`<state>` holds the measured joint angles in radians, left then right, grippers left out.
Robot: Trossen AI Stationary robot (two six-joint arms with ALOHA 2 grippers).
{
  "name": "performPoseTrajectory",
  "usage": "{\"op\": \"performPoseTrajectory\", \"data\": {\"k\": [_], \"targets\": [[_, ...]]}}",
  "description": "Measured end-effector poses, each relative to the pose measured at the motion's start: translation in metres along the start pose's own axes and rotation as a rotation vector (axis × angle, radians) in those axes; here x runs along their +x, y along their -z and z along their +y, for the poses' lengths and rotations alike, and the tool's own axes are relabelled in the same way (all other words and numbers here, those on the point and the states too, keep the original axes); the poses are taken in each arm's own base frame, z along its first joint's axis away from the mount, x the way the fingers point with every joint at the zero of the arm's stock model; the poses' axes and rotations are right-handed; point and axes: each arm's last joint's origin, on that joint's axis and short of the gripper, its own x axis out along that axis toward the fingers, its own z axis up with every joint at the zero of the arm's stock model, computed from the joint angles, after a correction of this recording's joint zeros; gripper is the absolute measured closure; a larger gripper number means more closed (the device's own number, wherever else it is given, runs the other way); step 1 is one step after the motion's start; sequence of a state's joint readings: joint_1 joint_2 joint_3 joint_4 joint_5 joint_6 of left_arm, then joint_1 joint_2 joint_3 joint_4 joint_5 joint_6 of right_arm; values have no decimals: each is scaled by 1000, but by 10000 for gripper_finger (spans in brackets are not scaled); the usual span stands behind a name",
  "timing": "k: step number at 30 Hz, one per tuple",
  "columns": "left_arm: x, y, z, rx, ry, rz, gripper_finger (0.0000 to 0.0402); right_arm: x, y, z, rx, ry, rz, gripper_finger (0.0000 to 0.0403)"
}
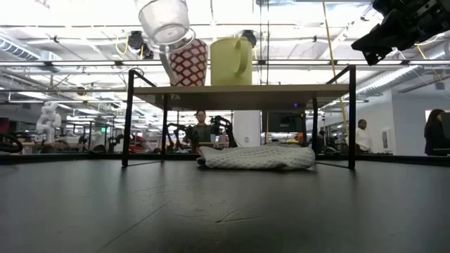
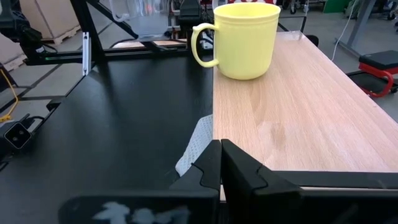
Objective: Stack small to large cups/mugs on shelf
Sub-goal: Put the transparent mug on the shelf
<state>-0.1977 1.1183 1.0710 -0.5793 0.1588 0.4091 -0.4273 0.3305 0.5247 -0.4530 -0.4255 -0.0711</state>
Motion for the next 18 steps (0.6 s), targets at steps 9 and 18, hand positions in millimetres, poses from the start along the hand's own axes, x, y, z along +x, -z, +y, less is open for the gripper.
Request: {"op": "performPoseTrajectory", "data": {"k": [9, 18], "targets": [[0, 1, 0, -2, 0, 9, 401, 0, 0, 0, 0, 0, 1, 403], [4, 6, -2, -8, 6, 22, 401, 0, 0, 0, 0, 0, 1, 403]]}}
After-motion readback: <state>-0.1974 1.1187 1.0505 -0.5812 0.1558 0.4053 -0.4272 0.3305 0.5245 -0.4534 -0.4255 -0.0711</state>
